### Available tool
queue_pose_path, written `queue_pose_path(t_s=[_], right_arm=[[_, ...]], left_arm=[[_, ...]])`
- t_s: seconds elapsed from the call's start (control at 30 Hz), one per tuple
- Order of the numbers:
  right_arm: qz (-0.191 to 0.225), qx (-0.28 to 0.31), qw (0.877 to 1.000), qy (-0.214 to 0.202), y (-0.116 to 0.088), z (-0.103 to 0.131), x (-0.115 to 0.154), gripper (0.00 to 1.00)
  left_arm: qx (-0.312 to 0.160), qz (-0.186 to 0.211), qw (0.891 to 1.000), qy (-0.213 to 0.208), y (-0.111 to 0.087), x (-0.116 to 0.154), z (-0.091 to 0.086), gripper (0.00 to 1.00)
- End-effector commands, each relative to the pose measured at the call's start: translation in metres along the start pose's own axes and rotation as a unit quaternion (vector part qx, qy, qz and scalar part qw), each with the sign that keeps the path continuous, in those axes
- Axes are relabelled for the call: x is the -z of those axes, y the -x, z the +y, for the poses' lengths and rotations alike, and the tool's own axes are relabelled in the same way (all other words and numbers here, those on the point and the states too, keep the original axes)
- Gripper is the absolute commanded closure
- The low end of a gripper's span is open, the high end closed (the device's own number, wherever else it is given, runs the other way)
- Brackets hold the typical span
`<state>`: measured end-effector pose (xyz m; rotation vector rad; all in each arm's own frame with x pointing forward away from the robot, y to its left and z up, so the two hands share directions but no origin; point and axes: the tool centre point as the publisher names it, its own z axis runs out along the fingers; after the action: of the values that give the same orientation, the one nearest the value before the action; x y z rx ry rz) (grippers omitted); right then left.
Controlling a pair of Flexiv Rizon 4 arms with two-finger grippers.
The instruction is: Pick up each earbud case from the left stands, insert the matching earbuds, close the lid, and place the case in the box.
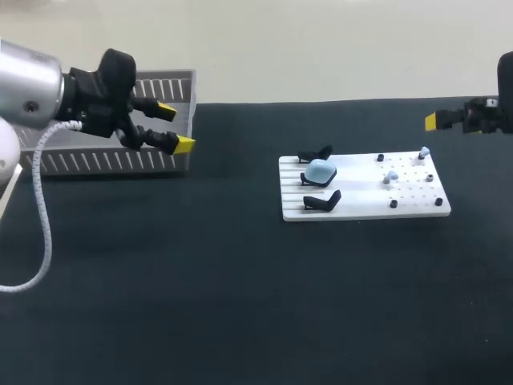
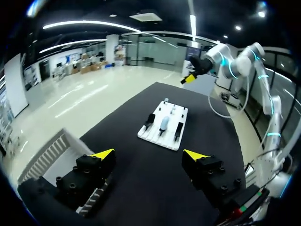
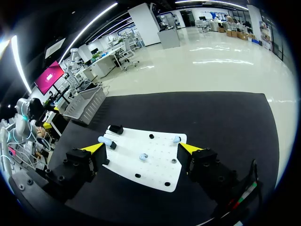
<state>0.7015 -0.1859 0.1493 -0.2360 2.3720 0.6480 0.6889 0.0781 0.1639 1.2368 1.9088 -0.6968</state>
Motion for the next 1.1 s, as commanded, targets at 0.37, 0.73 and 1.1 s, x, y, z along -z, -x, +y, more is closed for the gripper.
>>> queue_pose_path(t_s=[0.37, 0.73, 1.1], right_arm=[[0.0, 0.0, 1.0, -0.001, 0.0, 0.0, 0.0, 0.0], [0.0, 0.0, 1.0, -0.001, 0.0, 0.0, 0.0, 0.0], [0.0, 0.0, 1.0, -0.001, 0.0, 0.0, 0.0, 0.0]], left_arm=[[-0.029, -0.001, 0.994, -0.103, 0.0, -0.019, 0.009, 0.0], [-0.053, -0.018, 0.994, -0.097, -0.006, -0.033, 0.016, 0.0], [-0.127, -0.041, 0.979, -0.154, 0.01, -0.086, 0.025, 0.0]])
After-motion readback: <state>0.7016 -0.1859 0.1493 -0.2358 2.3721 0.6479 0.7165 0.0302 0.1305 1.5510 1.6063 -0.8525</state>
